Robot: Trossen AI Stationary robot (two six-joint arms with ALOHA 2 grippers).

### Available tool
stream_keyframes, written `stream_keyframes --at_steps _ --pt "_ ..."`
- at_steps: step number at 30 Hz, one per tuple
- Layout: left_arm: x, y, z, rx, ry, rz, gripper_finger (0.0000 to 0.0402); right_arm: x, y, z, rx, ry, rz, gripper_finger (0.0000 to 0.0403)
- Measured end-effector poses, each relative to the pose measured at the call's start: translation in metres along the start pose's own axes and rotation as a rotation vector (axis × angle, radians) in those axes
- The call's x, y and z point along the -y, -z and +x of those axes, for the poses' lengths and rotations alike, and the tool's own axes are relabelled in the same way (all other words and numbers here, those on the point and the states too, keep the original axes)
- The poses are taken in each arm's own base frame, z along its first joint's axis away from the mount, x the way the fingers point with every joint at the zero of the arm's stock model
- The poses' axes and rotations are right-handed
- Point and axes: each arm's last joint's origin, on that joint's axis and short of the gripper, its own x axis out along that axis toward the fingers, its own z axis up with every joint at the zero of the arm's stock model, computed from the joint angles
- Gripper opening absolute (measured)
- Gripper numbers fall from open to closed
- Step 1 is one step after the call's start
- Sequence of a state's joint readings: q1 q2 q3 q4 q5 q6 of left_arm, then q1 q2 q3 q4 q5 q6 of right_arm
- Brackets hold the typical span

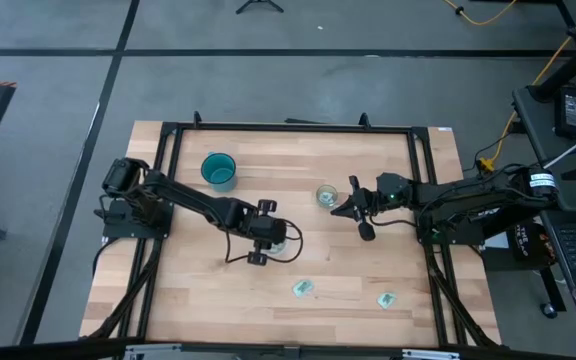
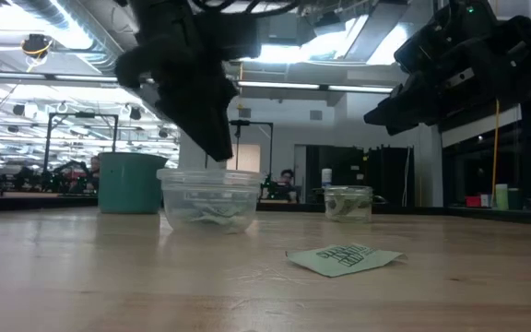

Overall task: Pick and place Stevia / Truvia into bins
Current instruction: Put the white stevia packet into the transparent glass container

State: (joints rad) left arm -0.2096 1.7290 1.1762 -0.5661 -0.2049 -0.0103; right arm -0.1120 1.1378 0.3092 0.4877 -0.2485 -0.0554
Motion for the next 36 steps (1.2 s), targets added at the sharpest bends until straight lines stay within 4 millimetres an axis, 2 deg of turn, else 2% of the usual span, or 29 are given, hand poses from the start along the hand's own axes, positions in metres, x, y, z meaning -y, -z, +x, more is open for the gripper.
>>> stream_keyframes --at_steps 4,9,14,19,24,32,36 --pt "-0.002 0.0 -0.011 -0.106 0.008 0.058 0.0067 0.0 0.0 0.0 0.0 0.0 0.003 0.0006" --pt "-0.005 0.008 -0.019 -0.125 -0.004 0.108 0.0008 0.0 0.0 0.0 0.004 0.0 0.01 0.0006" --pt "-0.011 0.018 -0.04 -0.076 -0.066 0.108 0.0002 0.0 0.0 0.0 -0.002 0.0 0.059 0.0006" --pt "-0.017 0.034 -0.065 0.121 -0.074 0.084 0.0001 -0.001 0.0 0.0 0.001 -0.014 0.081 0.0006" --pt "-0.022 0.063 -0.076 0.307 -0.088 0.036 0.0002 0.0 -0.011 -0.002 0.027 -0.016 0.096 0.0006" --pt "-0.021 0.102 -0.069 0.554 -0.092 -0.038 0.0002 -0.003 -0.03 -0.005 -0.085 -0.032 0.069 0.0006" --pt "-0.019 0.113 -0.062 0.63 -0.091 -0.058 0.0001 -0.015 -0.044 -0.003 -0.05 -0.086 0.011 0.0006"
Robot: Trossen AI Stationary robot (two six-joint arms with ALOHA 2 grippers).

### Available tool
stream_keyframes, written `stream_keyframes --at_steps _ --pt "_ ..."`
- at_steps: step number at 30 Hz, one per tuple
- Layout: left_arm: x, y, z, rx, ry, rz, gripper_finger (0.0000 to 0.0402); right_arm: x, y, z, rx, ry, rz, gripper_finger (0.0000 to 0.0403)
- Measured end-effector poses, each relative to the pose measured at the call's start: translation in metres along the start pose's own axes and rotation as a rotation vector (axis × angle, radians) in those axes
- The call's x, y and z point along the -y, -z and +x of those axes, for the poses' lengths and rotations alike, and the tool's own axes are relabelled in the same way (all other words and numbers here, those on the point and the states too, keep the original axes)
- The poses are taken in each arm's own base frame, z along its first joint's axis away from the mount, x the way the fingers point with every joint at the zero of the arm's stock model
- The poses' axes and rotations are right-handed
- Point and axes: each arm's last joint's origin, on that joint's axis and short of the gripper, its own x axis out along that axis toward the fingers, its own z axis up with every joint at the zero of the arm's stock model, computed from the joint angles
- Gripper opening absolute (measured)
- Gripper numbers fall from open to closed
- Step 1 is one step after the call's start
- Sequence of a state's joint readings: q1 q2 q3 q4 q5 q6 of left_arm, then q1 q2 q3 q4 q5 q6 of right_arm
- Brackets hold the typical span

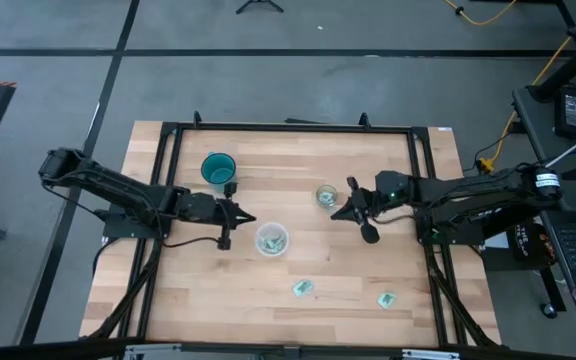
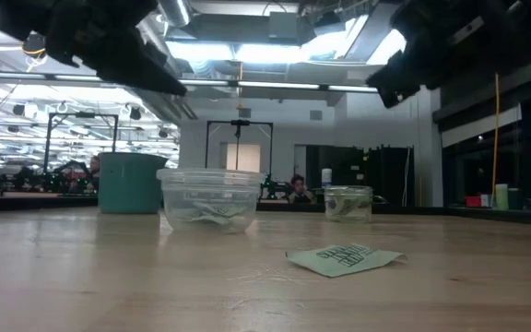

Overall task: Pick and place Stevia / Truvia into bins
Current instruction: Put the white stevia packet into the transparent glass container

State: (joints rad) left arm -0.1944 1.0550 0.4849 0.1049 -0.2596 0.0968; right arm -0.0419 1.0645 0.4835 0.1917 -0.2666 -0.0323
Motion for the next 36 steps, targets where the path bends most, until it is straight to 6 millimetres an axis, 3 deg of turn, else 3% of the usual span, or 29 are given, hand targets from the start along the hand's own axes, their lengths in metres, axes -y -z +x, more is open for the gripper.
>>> stream_keyframes --at_steps 9,16,24,36 --pt "0.002 0.011 0.003 0.024 0.024 -0.011 0.0005 -0.027 0.001 0.005 -0.033 -0.052 0.026 0.0006" --pt "0.002 0.008 0.002 0.053 0.021 -0.018 0.0002 -0.048 0.009 0.003 -0.214 0.014 0.147 0.0006" --pt "0.002 0.008 0.002 0.055 0.022 -0.045 0.0007 -0.085 -0.004 -0.009 -0.394 0.002 0.174 0.0006" --pt "0.002 0.008 0.002 0.054 0.024 -0.123 0.0007 -0.139 0.012 -0.03 -0.482 -0.004 0.247 0.0002"
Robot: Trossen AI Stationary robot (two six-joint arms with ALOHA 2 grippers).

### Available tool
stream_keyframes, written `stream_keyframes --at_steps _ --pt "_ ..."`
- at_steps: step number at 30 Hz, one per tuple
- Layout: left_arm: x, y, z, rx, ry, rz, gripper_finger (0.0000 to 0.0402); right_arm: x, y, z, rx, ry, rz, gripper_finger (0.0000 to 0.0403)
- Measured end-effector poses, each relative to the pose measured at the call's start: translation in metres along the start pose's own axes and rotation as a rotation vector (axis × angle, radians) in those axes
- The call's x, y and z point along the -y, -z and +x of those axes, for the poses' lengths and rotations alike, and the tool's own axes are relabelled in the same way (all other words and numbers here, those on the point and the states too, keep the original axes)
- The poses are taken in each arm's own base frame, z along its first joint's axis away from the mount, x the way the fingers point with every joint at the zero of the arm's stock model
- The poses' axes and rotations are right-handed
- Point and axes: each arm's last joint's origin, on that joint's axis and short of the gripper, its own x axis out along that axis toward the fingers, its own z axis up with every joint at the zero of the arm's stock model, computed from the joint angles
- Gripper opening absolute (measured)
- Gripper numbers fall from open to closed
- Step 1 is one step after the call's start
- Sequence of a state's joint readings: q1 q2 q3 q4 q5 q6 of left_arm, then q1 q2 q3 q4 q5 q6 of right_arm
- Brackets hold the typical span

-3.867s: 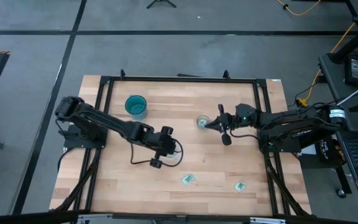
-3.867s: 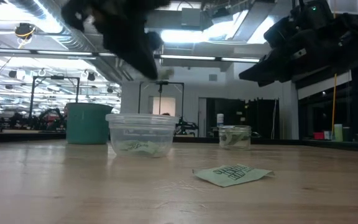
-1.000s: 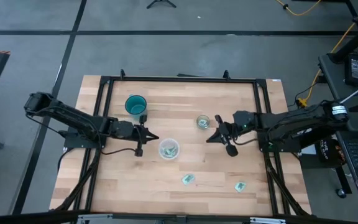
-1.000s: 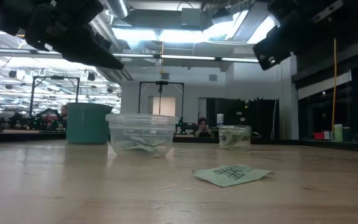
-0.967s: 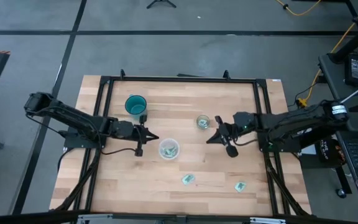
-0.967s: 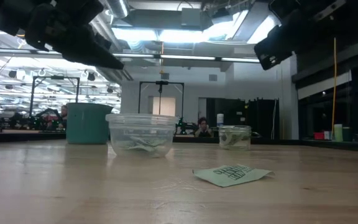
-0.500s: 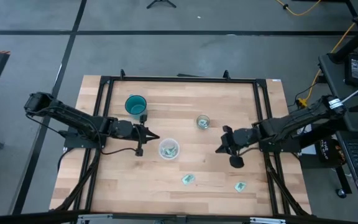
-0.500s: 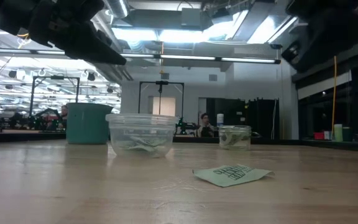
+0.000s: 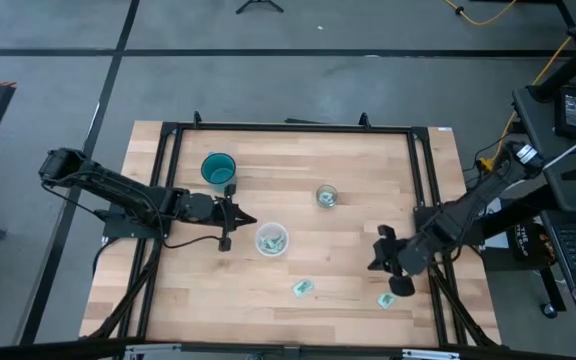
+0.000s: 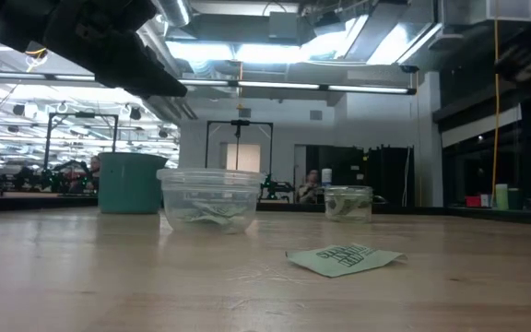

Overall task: Pick and place Stevia / Truvia into bins
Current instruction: Put the white stevia packet into the transparent glass container

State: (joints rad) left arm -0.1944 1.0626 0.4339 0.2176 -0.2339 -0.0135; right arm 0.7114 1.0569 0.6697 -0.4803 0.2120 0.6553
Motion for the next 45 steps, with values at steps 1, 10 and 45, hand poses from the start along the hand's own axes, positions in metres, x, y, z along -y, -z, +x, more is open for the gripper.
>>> stream_keyframes --at_steps 1,10,45 --pt "0.0 0.0 0.0 -0.001 0.0 0.0 0.0008 -0.003 0.003 -0.001 -0.009 -0.003 0.013 0.0002" --pt "0.0 0.0 0.0 -0.004 0.0 0.001 0.0004 -0.019 0.029 -0.009 -0.111 -0.005 0.104 0.0001" --pt "0.0 0.0 0.0 -0.004 0.0 0.001 0.0006 -0.087 0.046 0.014 -0.33 0.224 0.203 0.0038"
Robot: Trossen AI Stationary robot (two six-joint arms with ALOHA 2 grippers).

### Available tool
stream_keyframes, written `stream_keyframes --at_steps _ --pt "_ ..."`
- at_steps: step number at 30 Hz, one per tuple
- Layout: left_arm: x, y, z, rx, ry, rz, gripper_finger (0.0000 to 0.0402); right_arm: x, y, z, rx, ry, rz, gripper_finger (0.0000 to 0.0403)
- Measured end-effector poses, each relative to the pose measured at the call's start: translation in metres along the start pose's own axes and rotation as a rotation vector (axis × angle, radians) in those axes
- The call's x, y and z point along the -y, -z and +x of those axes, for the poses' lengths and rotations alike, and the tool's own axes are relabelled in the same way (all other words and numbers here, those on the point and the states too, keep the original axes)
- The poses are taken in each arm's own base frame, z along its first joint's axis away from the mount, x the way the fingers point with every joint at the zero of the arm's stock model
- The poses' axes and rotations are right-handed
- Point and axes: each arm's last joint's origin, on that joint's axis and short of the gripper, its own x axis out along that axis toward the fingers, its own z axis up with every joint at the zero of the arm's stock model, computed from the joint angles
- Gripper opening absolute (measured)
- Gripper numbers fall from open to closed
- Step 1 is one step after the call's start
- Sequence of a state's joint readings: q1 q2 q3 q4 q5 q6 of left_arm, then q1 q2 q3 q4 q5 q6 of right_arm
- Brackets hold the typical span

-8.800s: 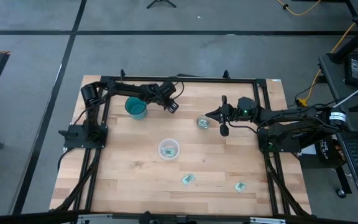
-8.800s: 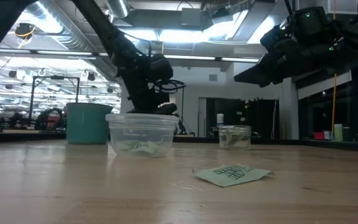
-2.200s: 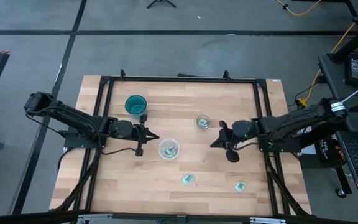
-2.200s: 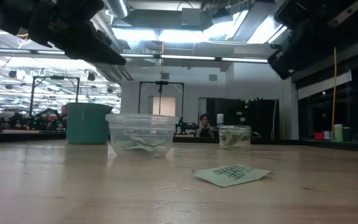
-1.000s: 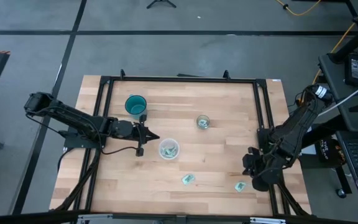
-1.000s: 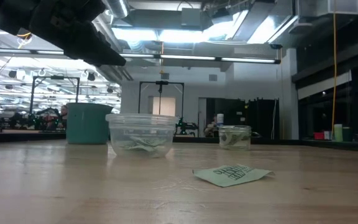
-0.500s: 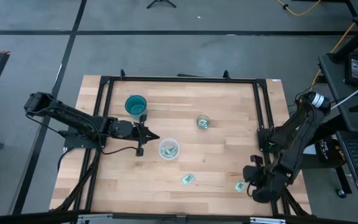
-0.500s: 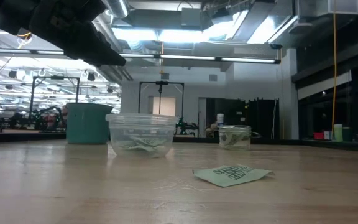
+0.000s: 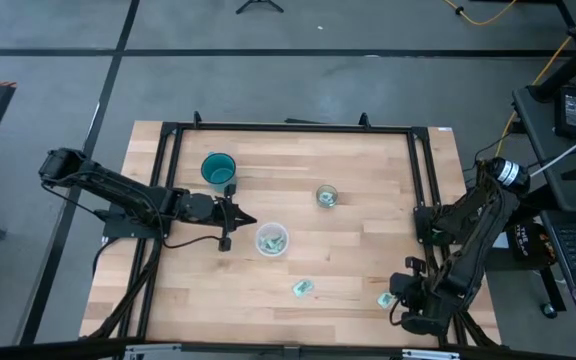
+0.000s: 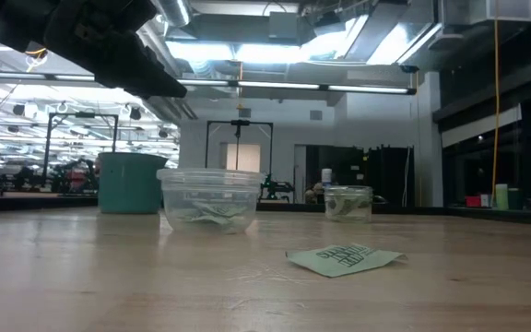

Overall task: Pick and place Stevia / Truvia into bins
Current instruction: Put the white stevia packet into the transparent glass container

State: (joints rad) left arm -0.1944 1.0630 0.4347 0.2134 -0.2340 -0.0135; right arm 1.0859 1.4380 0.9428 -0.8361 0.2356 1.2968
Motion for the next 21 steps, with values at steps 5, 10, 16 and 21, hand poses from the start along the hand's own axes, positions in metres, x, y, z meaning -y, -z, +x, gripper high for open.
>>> stream_keyframes --at_steps 5,10,16,21 --pt "0.0 0.0 0.0 0.0 0.0 0.0 0.0008 0.0 0.001 0.004 -0.007 0.024 -0.007 0.0071" --pt "0.0 0.0 0.0 0.0 0.0 0.001 0.0006 0.001 0.003 0.009 -0.019 0.068 -0.025 0.0112" --pt "0.0 0.0 0.0 0.0 0.0 0.0 0.0005 0.001 0.005 0.018 -0.033 0.117 -0.037 0.0151" --pt "0.0 0.0 0.0 0.0 0.0 0.0 0.0008 -0.002 0.008 0.028 -0.043 0.152 -0.051 0.0168"
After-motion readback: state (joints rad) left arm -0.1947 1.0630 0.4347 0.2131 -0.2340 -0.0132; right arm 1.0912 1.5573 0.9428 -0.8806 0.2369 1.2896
